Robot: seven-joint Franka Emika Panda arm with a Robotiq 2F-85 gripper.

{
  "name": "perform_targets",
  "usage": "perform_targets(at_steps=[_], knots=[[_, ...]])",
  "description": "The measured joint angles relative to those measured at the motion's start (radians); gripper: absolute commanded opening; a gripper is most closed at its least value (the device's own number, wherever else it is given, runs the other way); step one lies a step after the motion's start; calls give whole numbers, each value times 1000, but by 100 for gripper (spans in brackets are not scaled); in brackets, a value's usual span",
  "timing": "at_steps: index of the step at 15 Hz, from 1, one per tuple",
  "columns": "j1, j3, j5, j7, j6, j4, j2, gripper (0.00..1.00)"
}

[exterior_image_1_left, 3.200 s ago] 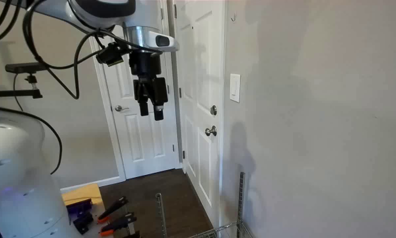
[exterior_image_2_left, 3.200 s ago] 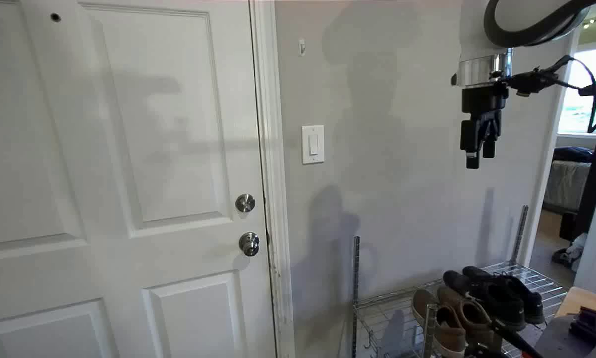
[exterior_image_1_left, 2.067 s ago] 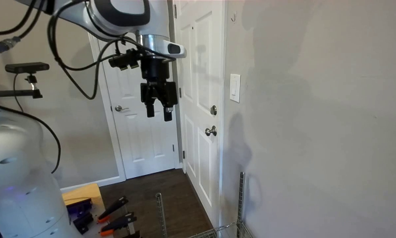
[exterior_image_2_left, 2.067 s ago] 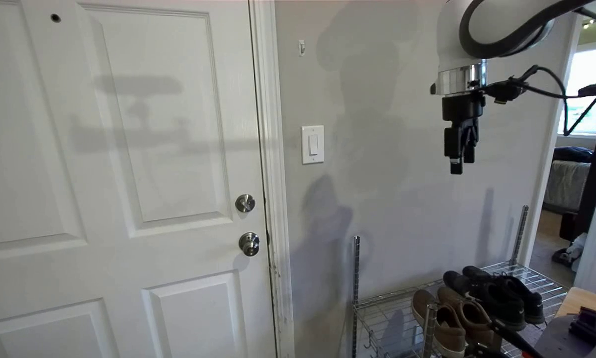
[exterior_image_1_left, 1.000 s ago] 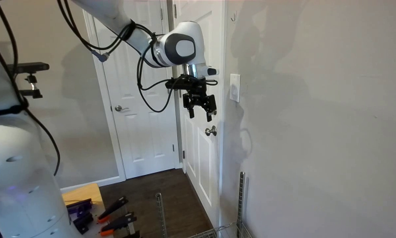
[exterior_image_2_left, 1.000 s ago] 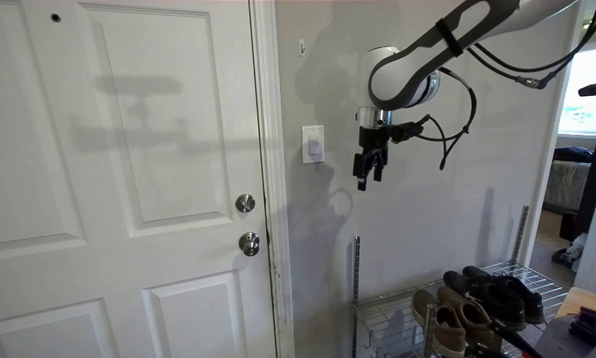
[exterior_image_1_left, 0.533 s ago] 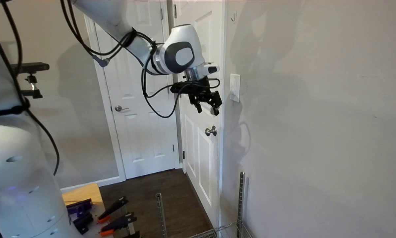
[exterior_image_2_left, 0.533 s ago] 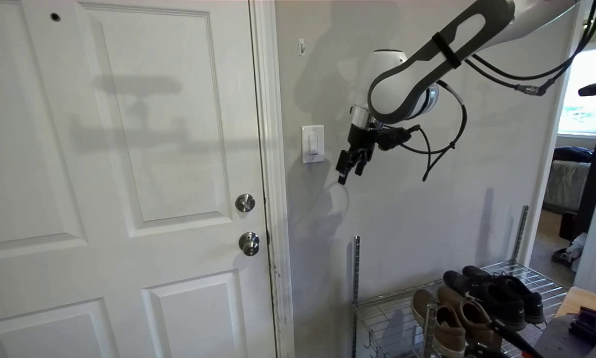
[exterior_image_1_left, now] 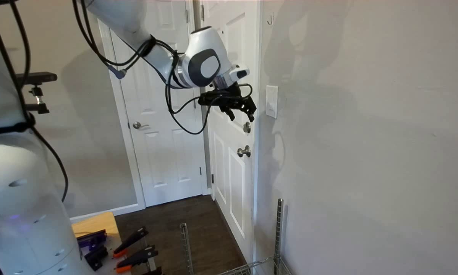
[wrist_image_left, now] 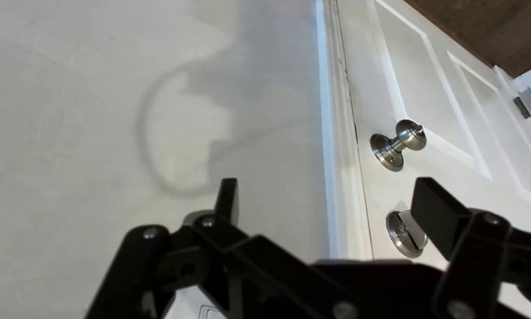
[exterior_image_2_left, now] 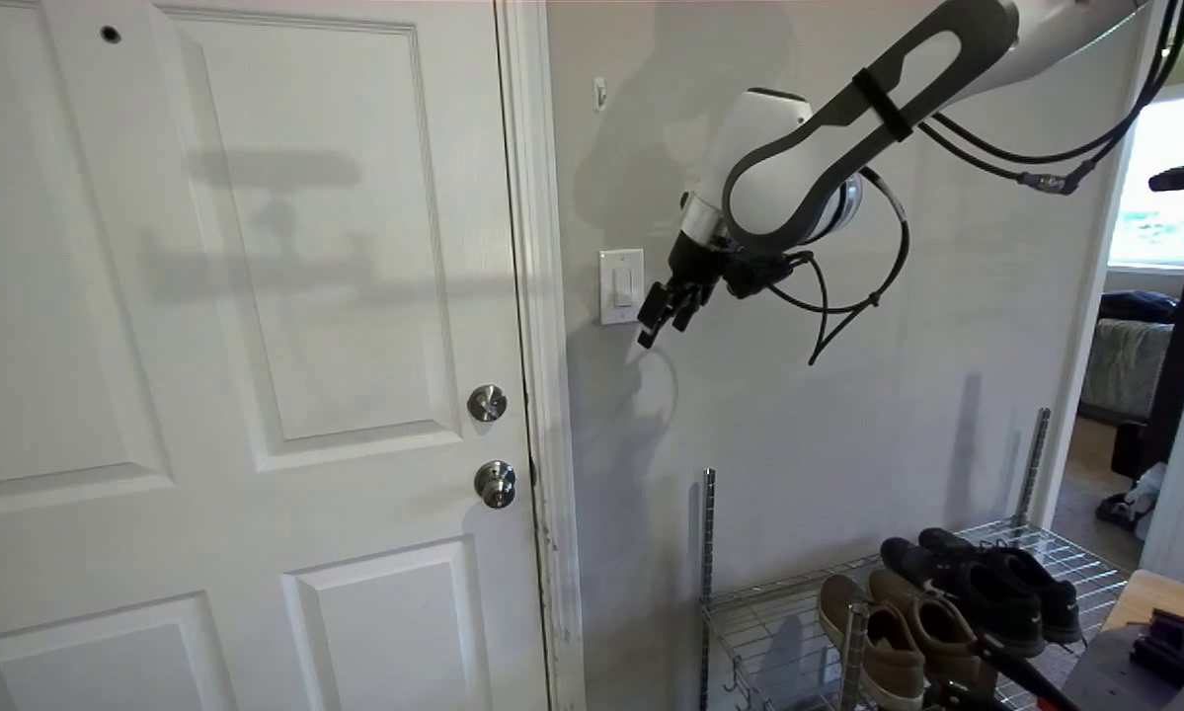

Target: Turn off the light

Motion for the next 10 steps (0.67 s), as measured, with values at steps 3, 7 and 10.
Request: perform_targets(at_steps=[3, 7, 10], knots=[[7, 8, -2, 1, 59, 1, 8, 100], [7, 13, -107, 74, 123, 2, 14, 100], [3, 12, -218, 170, 137, 5, 19, 100]])
